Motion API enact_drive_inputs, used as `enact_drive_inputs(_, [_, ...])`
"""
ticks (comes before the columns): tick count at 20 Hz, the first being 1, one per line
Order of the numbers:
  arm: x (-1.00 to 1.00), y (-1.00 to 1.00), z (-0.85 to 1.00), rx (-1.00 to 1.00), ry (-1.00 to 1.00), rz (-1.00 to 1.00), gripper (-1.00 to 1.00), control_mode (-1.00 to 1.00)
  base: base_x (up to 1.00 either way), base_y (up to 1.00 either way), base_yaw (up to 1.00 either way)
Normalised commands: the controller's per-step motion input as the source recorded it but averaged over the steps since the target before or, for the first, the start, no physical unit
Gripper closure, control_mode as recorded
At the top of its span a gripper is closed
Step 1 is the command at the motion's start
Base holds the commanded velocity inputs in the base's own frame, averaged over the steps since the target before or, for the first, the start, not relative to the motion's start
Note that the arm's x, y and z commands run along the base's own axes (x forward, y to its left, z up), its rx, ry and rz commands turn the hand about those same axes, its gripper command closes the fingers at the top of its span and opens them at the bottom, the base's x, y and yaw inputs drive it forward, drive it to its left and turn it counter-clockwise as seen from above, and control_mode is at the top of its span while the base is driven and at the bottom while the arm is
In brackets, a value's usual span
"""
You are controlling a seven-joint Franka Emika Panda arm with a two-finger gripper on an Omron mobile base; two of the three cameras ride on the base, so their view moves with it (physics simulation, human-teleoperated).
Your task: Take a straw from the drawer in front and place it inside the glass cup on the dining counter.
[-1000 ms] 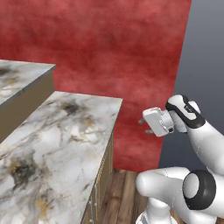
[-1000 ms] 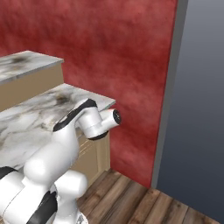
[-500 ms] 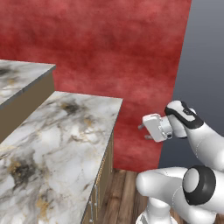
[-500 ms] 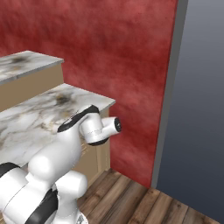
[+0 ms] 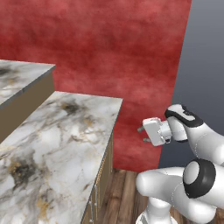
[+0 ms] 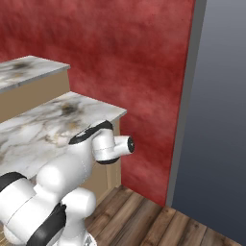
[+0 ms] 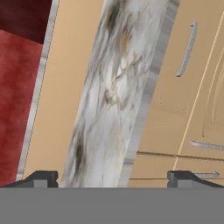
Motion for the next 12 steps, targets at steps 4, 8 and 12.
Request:
enact_drive_inputs(4, [0.04, 0.0, -0.19, 0.07, 0.0, 0.0, -1.0, -1.0, 0.0, 0.0, 0.0])
enact_drive_inputs(8, [0.02, 0.0, -0.17, 0.08, 0.0, 0.0, -1.0, -1.0, 0.0, 0.0, 0.0])
enact_drive_inputs(12, [0.0, 0.0, -0.15, 0.06, 0.0, 0.0, -1.0, -1.0, 0.0, 0.0, 0.0])
